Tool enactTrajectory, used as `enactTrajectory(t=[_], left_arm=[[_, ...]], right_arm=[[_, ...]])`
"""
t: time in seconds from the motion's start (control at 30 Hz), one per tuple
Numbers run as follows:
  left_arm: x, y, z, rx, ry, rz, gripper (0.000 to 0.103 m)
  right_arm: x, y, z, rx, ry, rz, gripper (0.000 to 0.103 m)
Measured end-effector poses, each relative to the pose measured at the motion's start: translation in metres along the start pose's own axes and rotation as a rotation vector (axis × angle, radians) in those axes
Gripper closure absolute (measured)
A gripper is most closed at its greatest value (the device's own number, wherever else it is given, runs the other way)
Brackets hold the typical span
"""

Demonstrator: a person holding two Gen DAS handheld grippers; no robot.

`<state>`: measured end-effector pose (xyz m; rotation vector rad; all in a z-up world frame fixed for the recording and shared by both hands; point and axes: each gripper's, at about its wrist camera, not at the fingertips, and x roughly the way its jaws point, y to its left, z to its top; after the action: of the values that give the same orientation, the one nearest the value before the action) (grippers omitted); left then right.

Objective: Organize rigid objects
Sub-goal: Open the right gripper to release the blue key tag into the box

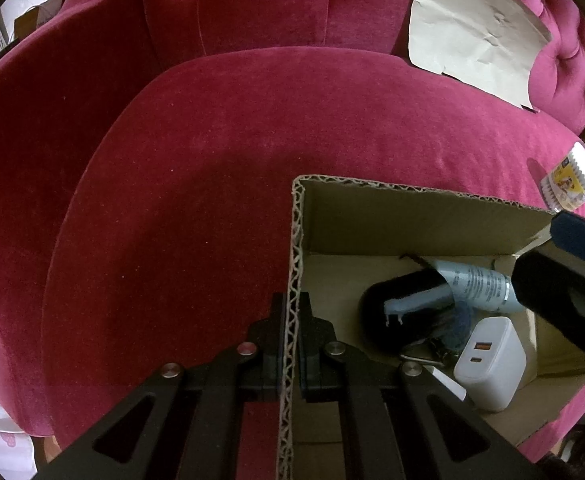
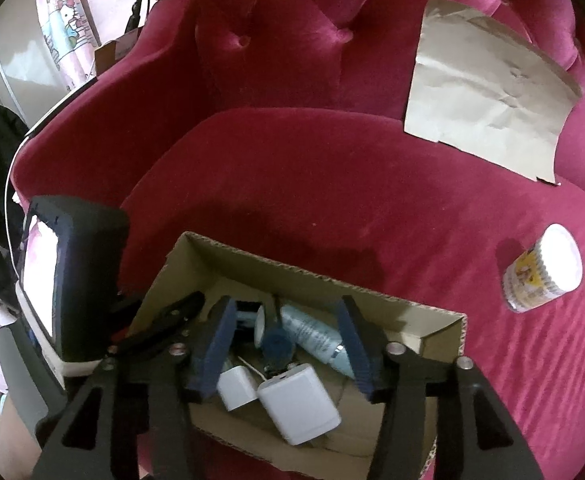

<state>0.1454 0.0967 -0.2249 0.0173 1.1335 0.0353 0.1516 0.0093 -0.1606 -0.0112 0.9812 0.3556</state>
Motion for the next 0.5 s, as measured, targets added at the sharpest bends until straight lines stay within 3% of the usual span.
enactTrajectory(t=[0.27, 0.5], left_arm=[[-0.0001, 0.0005, 0.0004, -0.002, 0.002, -0.001, 0.098], [0.0000, 0.0008, 0.0005, -0.002, 0.002, 0.000, 0.098]], right_arm=[[-0.0001, -0.0035, 0.0008, 0.006, -0.012, -0.017, 0.006], [0.0002, -0.0060, -0.0002, 0.007, -0.020, -0.035, 0.000]])
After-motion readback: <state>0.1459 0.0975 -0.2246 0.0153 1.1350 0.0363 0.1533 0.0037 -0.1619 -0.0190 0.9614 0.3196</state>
